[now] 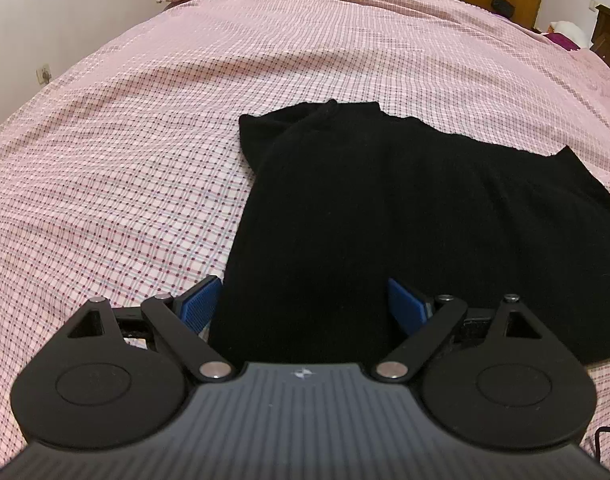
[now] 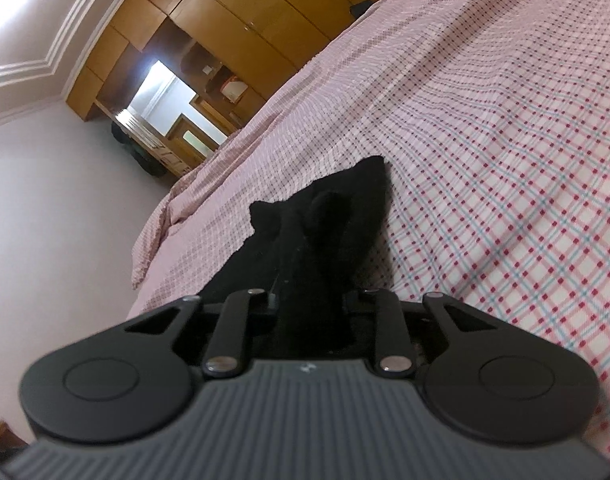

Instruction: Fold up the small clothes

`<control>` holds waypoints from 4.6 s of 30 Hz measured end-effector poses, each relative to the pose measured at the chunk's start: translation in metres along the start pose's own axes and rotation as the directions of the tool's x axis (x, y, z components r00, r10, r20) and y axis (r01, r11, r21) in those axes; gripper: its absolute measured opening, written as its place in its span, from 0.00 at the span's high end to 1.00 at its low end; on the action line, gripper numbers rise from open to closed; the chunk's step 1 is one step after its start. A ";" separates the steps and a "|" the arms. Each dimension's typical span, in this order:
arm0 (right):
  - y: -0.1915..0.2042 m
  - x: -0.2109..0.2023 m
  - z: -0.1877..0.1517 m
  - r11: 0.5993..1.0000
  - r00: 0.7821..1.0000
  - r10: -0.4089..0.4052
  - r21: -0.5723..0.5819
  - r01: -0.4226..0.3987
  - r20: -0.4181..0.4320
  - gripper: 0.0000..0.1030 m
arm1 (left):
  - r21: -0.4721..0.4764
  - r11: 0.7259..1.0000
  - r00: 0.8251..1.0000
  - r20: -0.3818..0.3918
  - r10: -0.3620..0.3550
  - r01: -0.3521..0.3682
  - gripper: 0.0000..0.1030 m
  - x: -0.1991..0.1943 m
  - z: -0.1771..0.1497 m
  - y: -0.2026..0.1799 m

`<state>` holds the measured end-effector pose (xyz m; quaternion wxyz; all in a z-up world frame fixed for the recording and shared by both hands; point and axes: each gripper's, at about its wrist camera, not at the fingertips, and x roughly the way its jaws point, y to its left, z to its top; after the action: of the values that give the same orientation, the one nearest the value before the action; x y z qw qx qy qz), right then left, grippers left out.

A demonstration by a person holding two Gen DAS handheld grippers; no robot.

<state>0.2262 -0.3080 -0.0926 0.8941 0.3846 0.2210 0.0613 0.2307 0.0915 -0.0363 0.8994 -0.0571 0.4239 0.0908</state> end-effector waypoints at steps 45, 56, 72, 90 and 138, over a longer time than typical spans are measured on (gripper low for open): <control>0.235 0.049 -0.016 0.928 0.971 0.216 -0.287 -0.236 -0.100 0.79 | -0.075 0.994 0.989 0.119 0.089 -0.080 0.11 -0.044 0.014 0.090; 0.257 0.119 -0.112 0.852 0.941 0.056 -0.475 -0.219 -0.333 0.79 | -0.115 0.991 0.992 0.094 0.080 -0.069 0.11 -0.034 0.003 0.115; 0.283 0.098 -0.126 0.759 0.923 0.049 -0.586 -0.283 -0.382 0.63 | -0.138 0.989 0.992 0.112 0.061 -0.046 0.11 -0.036 0.002 0.126; 0.249 0.004 -0.070 0.763 0.932 0.167 -0.557 -0.329 -0.322 0.58 | -0.011 0.989 0.967 0.210 -0.144 0.150 0.11 -0.070 0.031 0.068; 0.188 0.037 -0.076 0.872 0.978 -0.012 -0.480 -0.092 -0.209 0.51 | -0.006 0.943 0.934 0.140 -0.328 0.332 0.62 -0.017 0.003 0.049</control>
<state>0.2376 -0.1167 -0.0171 0.9330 0.1432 0.2816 0.1727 0.2119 0.1381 -0.0226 0.9280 -0.1341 0.3439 -0.0513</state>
